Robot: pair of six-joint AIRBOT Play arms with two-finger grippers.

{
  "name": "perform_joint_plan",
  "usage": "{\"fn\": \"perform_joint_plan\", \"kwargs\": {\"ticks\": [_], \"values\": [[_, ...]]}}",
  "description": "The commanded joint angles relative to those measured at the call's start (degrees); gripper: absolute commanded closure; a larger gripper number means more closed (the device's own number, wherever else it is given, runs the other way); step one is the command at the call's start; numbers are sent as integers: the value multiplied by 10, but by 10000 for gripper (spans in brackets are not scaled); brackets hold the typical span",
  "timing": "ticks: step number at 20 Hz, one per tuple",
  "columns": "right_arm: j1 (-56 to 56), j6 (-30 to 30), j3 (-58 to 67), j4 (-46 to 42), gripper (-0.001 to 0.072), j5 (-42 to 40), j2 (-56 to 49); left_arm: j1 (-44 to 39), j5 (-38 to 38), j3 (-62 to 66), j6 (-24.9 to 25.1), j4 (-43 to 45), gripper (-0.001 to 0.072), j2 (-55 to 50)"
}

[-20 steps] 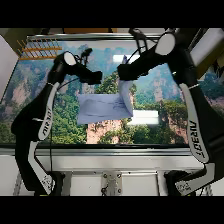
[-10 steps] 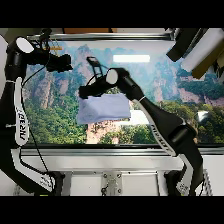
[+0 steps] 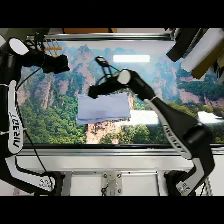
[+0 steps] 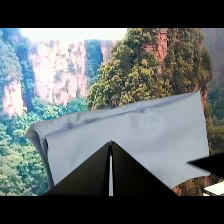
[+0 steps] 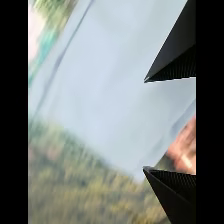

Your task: Fold the clothes and pants, and hang the long-sleeved shirts on hangers.

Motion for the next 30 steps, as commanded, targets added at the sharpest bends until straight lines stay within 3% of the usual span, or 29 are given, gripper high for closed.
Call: {"fn": "perform_joint_plan", "kwargs": {"ticks": [1, 3, 4, 7, 12, 15, 16, 17, 20, 24, 30], "values": [[-125, -8, -169, -37, 118, 37, 76, -24, 26, -128, 30, 0, 699, 64], [-193, -8, -223, -24, 77, 54, 72, -45, 36, -192, 47, -1, 699, 95], [-218, -9, -237, -4, -8, 58, 60, -54, 44, -215, 49, -1, 699, 107], [-248, -31, -239, 73, -8, 62, 7, -70, 61, -259, 50, -1, 699, 135], [-202, -113, -205, 207, -7, 60, -65, -70, 61, -273, 49, -5, 699, 143], [-157, -116, -164, 246, -2, 39, -95, -70, 62, -273, 49, -6, 699, 143], [-145, -118, -155, 256, 74, 26, -99, -70, 60, -273, 49, -5, 699, 143], [-134, -143, -151, 263, 337, 18, -99, -70, 59, -273, 49, -5, 699, 143], [-119, -199, -141, 270, 696, 19, -96, -70, 59, -273, 49, -5, 699, 143], [-176, -149, -140, 185, 700, 10, -26, -70, 49, -273, 49, -5, 699, 143], [-385, 20, -144, -150, 700, 43, 145, -70, 49, -273, 49, -5, 699, 143]]}}
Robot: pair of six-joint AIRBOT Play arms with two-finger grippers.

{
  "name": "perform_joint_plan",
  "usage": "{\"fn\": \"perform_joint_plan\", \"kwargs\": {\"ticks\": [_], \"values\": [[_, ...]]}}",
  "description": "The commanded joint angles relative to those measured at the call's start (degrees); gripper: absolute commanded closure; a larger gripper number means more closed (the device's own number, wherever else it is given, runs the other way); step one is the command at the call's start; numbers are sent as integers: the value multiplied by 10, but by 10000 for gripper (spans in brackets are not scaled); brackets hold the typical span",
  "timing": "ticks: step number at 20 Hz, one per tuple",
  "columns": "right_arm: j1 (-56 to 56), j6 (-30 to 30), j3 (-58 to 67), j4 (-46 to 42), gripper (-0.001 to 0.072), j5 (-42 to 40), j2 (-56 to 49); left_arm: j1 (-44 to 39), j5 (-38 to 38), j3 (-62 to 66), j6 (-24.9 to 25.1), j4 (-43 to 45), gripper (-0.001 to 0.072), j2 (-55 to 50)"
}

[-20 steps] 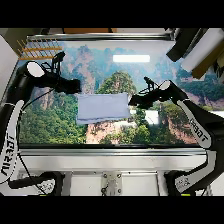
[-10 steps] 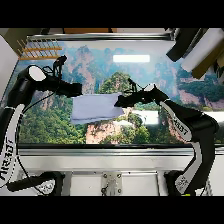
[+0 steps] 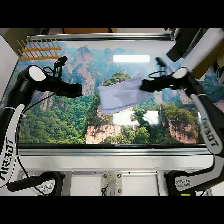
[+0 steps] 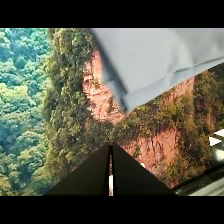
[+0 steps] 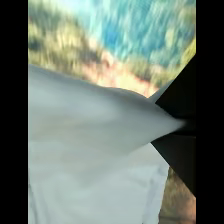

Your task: Fold the clothes and pants, and hang the long-sleeved shirts on hangers.

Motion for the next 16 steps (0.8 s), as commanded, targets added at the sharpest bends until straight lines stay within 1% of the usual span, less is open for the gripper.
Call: {"fn": "perform_joint_plan", "kwargs": {"ticks": [1, 3, 6, 9, 13, 16], "values": [[-131, 101, -8, -195, 700, 23, 92, 0, -2, 0, -1, 0, 699, 0], [-216, 129, -30, -227, 700, 26, 132, 0, -2, 0, -1, 0, 699, 0], [-339, 156, -92, -229, 700, 26, 181, 0, -2, 0, -2, 0, 699, 0], [-424, 185, -185, -230, 700, 22, 227, 0, -2, 0, -5, 0, 699, 0], [-456, 229, -314, -265, 700, 16, 297, 0, -2, 0, -5, 0, 698, 0], [-456, 235, -385, -269, 699, 15, 337, 0, -2, 0, -5, 0, 699, 0]]}}
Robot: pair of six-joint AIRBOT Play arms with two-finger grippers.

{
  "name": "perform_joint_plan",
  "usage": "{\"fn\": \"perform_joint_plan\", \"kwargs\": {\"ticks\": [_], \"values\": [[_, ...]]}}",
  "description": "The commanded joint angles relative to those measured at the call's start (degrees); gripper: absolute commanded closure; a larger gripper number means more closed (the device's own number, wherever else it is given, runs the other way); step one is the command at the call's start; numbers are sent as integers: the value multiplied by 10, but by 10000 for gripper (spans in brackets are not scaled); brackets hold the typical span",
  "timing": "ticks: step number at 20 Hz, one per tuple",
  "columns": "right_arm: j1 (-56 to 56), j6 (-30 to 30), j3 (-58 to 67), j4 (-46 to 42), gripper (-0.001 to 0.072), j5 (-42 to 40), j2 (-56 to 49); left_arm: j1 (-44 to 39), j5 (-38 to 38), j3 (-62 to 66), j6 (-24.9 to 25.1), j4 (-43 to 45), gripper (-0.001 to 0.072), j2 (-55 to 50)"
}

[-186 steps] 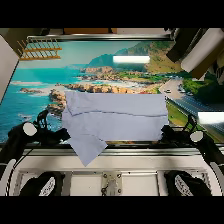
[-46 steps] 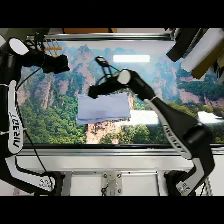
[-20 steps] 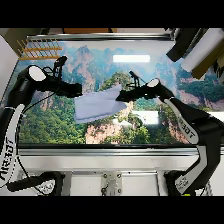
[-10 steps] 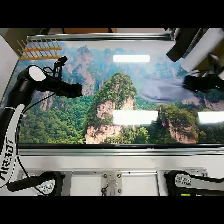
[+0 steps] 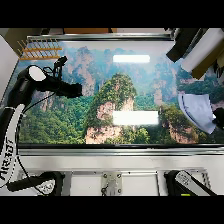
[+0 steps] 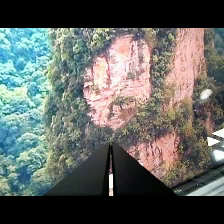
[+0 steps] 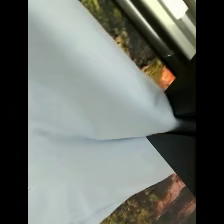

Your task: Fold the clothes and pants, and hang the long-sleeved shirts on hangers.

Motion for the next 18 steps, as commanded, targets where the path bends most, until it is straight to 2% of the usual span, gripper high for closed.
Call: {"fn": "perform_joint_plan", "kwargs": {"ticks": [1, 2, 3, 5, 6, 8, 9, 13, 16, 18], "values": [[-13, 19, -85, -17, 698, -1, 47, 0, 0, 0, 0, 0, 699, 0], [-13, 13, -96, -17, 686, 0, 54, 0, 0, 0, 1, 0, 699, 0], [-13, -1, -98, -17, 629, 4, 56, 0, 0, 0, 1, 0, 699, 0], [-13, -28, -93, -36, 185, 12, 62, 0, -4, 0, 1, 0, 699, 0], [-14, -29, -83, -65, 117, 21, 66, 0, -4, 0, 1, 0, 699, 0], [-14, -32, -51, -136, 115, 26, 81, 0, -4, 0, 1, 0, 699, 0], [-13, -61, -34, -143, 115, 20, 92, 0, -4, 0, 1, 0, 698, 0], [52, -156, -17, 14, 116, -23, 158, 0, -4, 0, 1, 0, 699, 0], [180, -214, -17, 150, 116, -9, 180, 0, -4, 0, 1, 0, 698, 0], [286, -225, -17, 172, 116, -10, 178, 0, -3, 0, 1, 1, 699, 0]]}}
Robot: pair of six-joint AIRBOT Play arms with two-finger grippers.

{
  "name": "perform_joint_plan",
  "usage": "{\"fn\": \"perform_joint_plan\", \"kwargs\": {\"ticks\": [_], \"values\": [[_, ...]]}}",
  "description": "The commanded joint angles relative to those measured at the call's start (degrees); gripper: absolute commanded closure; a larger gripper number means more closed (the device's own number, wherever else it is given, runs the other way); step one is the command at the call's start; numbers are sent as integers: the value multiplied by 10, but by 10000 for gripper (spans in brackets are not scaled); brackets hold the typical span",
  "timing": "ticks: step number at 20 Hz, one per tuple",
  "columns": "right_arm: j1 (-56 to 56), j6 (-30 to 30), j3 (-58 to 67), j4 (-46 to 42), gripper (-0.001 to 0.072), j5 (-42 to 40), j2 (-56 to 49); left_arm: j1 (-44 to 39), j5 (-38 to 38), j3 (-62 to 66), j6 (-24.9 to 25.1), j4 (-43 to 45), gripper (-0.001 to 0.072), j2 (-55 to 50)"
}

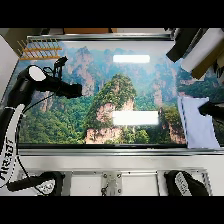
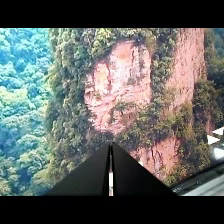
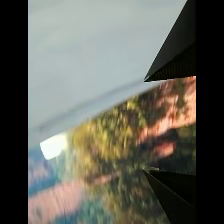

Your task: Fold the clothes and pants, and hang the long-sleeved shirts on hangers.

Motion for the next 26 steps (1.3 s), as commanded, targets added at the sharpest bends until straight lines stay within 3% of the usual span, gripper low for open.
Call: {"fn": "perform_joint_plan", "kwargs": {"ticks": [1, 5, 11, 12, 13, 14, 26], "values": [[170, -45, 2, 84, 117, -2, 9, 0, 0, 0, 0, 1, 699, 0], [326, -45, 2, 83, 120, -15, -13, 0, 2, 0, 0, 0, 699, 0], [372, -45, 2, 83, 136, -17, -32, 0, 6, 0, 0, 0, 698, 0], [372, -45, 2, 84, 257, -17, -32, 0, 6, 0, 0, 0, 699, 0], [372, -45, 2, 84, 510, -17, -32, 0, 6, 0, 0, 0, 699, 0], [372, -45, 2, 84, 700, -17, -32, 0, 6, 0, 0, 0, 699, 0], [372, -45, 2, 84, 696, -9, -32, 0, 6, 0, 0, 0, 699, 0]]}}
